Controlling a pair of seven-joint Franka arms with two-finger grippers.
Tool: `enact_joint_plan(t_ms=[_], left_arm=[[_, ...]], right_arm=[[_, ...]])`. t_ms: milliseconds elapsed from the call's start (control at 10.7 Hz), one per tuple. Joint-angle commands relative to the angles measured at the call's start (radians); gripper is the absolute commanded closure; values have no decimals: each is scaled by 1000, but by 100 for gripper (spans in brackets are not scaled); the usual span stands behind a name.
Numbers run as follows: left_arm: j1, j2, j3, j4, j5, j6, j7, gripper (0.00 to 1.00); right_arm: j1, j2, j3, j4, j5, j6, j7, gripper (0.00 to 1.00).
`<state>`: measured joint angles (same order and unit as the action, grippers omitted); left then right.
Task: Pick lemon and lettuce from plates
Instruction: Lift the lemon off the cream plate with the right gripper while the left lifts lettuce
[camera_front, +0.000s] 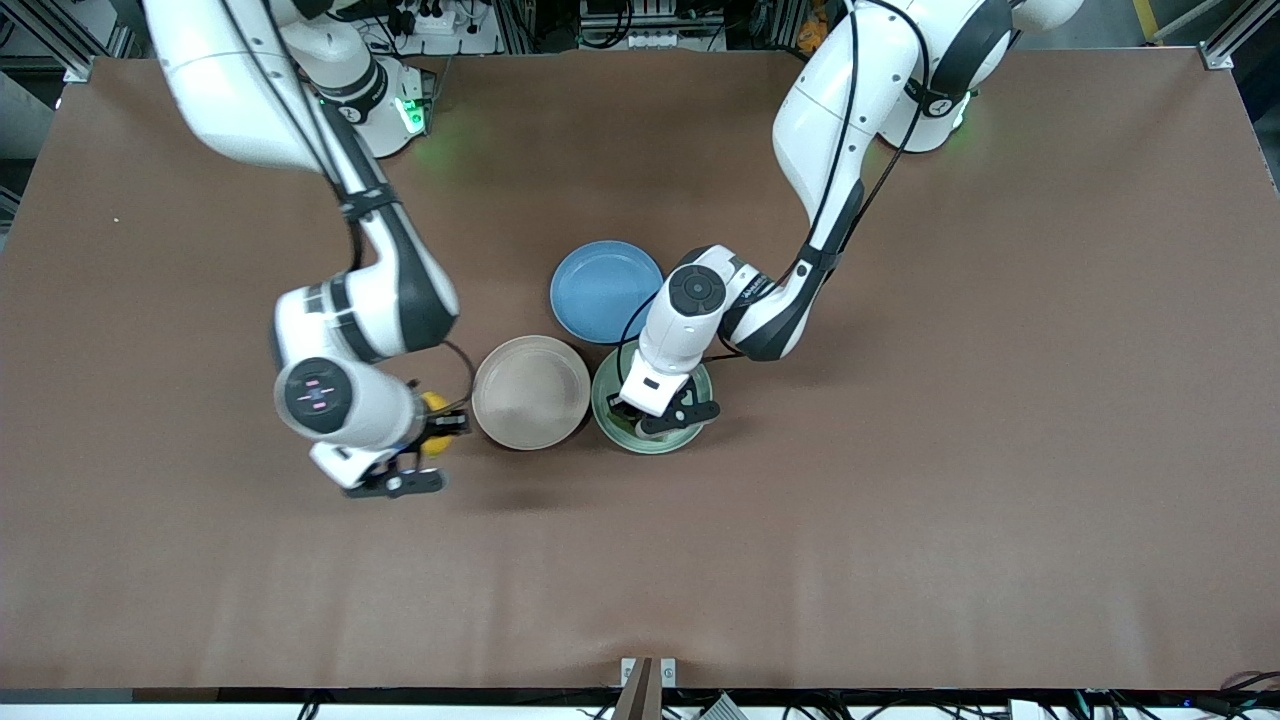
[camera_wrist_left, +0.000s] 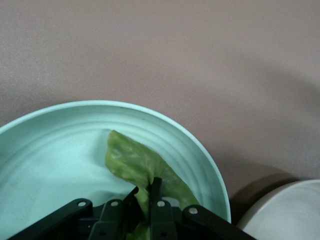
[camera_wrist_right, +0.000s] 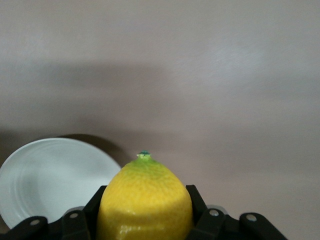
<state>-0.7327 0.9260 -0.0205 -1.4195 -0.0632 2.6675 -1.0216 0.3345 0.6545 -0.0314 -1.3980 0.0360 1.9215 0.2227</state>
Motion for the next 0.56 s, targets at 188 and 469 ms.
enact_joint_plan(t_ms=[188,469], left_arm=[[38,-116,13,-10,40,-231,84,100],[91,-192,10,-19,40,-401,237,100]], right_arm=[[-124,-38,11,40,-18,-70,-179,76],[-196,-76,8,42,-24,-156,-262,76]])
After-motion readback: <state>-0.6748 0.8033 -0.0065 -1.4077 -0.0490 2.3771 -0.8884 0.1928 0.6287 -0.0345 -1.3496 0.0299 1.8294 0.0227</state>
